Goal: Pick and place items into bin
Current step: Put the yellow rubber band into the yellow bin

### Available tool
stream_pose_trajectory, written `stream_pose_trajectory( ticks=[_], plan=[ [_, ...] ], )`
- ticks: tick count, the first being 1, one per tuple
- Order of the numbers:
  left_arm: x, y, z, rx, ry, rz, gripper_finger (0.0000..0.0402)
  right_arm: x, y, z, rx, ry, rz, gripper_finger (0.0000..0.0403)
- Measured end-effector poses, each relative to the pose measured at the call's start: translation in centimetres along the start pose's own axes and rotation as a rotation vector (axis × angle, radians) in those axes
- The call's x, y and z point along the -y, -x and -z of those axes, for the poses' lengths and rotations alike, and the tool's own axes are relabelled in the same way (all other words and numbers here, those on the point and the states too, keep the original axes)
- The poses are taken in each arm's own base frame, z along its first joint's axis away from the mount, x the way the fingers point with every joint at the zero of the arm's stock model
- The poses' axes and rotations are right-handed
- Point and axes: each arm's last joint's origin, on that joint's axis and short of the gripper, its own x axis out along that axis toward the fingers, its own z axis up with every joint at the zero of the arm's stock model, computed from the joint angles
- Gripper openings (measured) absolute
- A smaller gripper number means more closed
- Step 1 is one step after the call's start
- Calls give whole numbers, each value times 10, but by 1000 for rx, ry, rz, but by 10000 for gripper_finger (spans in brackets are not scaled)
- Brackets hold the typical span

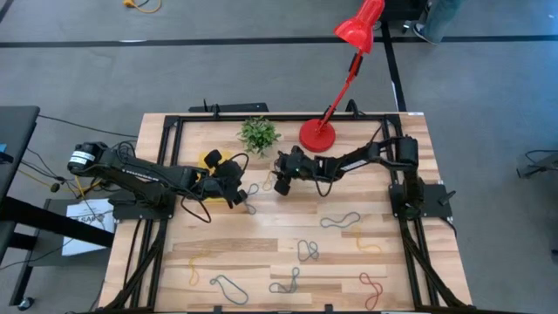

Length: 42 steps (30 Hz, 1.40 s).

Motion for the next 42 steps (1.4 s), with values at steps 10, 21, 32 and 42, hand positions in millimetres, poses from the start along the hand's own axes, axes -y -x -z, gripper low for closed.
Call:
stream_pose_trajectory(
  ticks=[10,21,32,42],
  plan=[
    [0,0,0,0,-1,0,84,-4,-20,11,11,4,-1,124],
    [0,0,1,-6,-7,-3,84,-5,-35,13,-38,13,7,119],
    [0,0,0,-1,15,-2,84,-18,-31,11,-14,58,-82,10],
    [6,-12,19,45,66,81,84,-60,1,-25,112,186,-197,6]
  ],
)
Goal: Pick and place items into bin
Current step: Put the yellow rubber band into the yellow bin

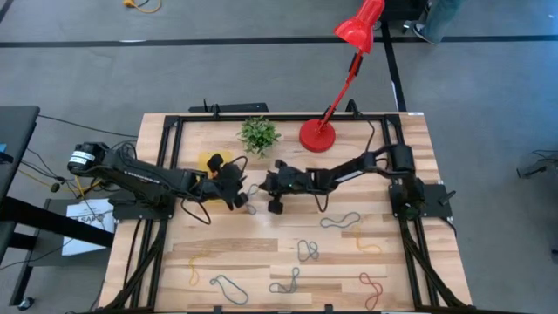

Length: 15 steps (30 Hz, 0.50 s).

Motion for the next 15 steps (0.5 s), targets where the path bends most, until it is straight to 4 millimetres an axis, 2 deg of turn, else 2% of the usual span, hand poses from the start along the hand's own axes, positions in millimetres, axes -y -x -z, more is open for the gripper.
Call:
stream_pose_trajectory(
  ticks=[6,11,15],
  plan=[
    [5,-3,5,16,-71,151,84,-7,13,-19,66,15,-11,5],
    [13,-3,4,79,-108,364,84,-11,14,-21,72,19,-17,2],
    [14,-3,3,99,-114,398,84,-11,14,-21,75,19,-18,3]
  ],
)
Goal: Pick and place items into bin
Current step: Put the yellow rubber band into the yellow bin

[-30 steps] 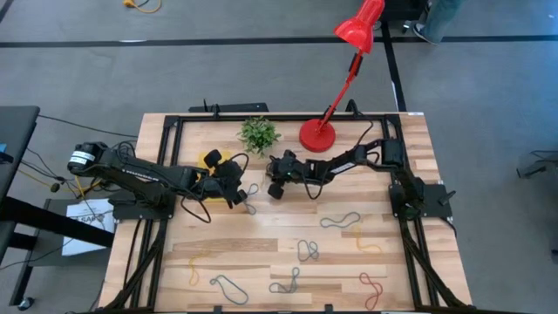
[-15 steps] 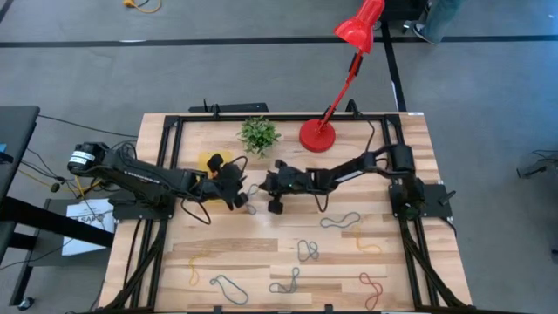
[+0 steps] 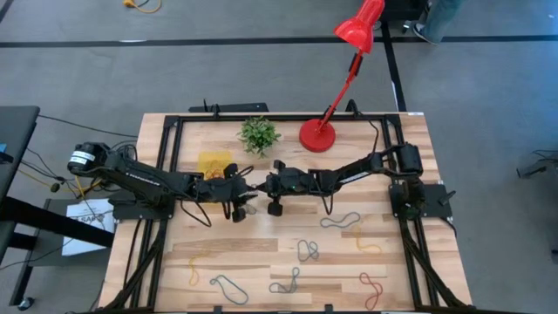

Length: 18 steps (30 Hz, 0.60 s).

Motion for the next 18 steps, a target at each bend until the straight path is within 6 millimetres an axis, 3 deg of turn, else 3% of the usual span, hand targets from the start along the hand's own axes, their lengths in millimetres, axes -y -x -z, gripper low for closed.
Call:
stream_pose_trajectory(
  ticks=[18],
  plan=[
    [-1,1,6,-61,-20,-20,84,-11,1,-8,79,4,-83,3]
  ],
)
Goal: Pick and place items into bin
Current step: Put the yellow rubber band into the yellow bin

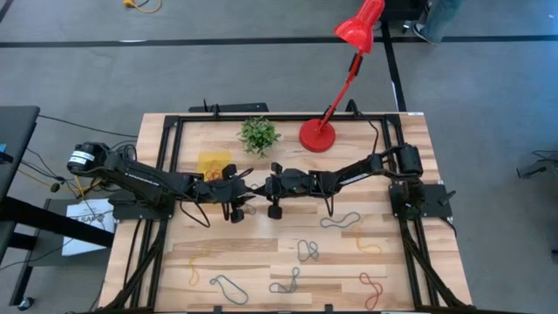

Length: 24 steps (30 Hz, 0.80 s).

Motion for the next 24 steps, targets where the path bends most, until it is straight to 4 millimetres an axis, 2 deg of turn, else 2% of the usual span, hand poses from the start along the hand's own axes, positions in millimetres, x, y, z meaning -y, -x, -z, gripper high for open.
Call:
stream_pose_trajectory(
  ticks=[12,20,24],
  plan=[
    [-6,0,14,-112,53,-133,84,-1,0,-4,30,1,-17,3],
    [-6,0,11,-80,66,-130,83,-1,0,-5,39,0,-13,3],
    [-6,0,11,-81,66,-130,65,-1,0,-5,36,0,-8,3]
  ],
)
